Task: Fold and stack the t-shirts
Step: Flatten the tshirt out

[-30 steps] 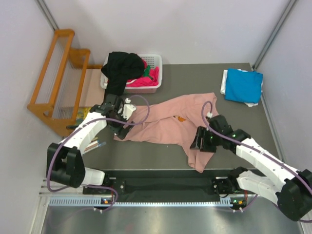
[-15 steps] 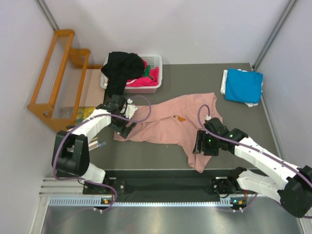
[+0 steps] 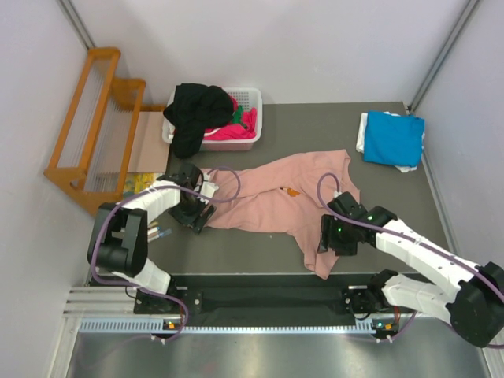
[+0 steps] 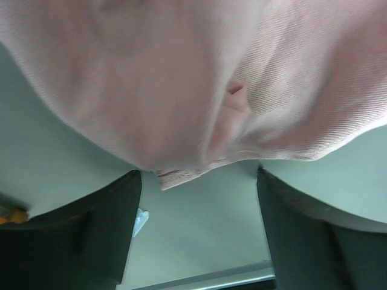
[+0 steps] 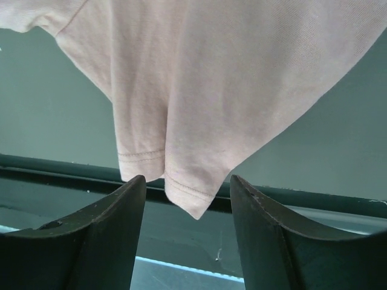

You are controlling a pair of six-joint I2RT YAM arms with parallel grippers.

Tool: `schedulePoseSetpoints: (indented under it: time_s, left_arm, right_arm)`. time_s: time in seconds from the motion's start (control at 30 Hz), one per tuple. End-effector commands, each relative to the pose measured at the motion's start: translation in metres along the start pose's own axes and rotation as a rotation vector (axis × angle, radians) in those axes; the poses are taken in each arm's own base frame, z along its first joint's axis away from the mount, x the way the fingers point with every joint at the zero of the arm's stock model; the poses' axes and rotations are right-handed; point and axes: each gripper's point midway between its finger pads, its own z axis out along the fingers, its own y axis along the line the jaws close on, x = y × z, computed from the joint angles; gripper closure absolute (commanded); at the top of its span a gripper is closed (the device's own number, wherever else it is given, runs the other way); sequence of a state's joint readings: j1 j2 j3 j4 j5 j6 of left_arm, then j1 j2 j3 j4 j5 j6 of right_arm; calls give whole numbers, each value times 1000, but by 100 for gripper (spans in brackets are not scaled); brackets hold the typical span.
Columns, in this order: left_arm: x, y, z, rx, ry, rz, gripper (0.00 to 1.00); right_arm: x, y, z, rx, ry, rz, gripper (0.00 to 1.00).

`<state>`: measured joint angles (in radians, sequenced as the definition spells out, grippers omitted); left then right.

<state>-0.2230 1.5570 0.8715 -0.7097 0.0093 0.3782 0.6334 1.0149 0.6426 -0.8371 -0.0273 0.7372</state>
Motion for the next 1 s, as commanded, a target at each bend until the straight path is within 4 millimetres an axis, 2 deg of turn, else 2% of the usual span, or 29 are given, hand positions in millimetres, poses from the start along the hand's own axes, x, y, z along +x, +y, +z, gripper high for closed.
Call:
schedulePoseSetpoints:
  time_s: [0.0, 0.13, 0.17, 0.27, 0.3, 0.43, 0.53, 0.57, 0.63, 0.67, 0.87, 0.97]
  left_arm:
    - [4, -6, 10, 33, 19, -19, 26]
    - [2, -8, 14, 50, 22, -32, 43]
    - [1, -8, 14, 52, 23, -33, 54]
    - [-2, -8, 14, 53, 21, -36, 70]
    - [-2, -8, 12, 53, 20, -36, 79]
    - [-3, -7, 10, 50, 18, -33, 98]
    - [-5, -6, 8, 48, 10, -31, 100]
    - [-5, -6, 7, 46, 11, -28, 100]
    - [-7, -4, 4, 37, 1, -25, 100]
    - [-6, -4, 3, 37, 3, -22, 100]
    - [-5, -3, -1, 32, -4, -14, 100]
    - [-1, -6, -6, 40, 6, -7, 100]
  right_arm:
    - [3, -4, 7, 35, 15, -25, 44]
    - [1, -12, 17, 79, 10, -35, 47]
    - [0, -12, 19, 85, 12, -43, 50]
    - [4, -18, 26, 120, 40, -52, 54]
    - [7, -21, 29, 135, 55, -52, 54]
    - [14, -25, 37, 143, 86, -62, 54]
    - [21, -31, 42, 160, 112, -72, 62]
    - [23, -33, 43, 165, 118, -72, 74]
    - [31, -36, 44, 168, 146, -69, 87]
    - [35, -36, 43, 170, 158, -57, 98]
    - [46, -30, 32, 160, 157, -37, 100]
    - [59, -31, 20, 167, 163, -20, 100]
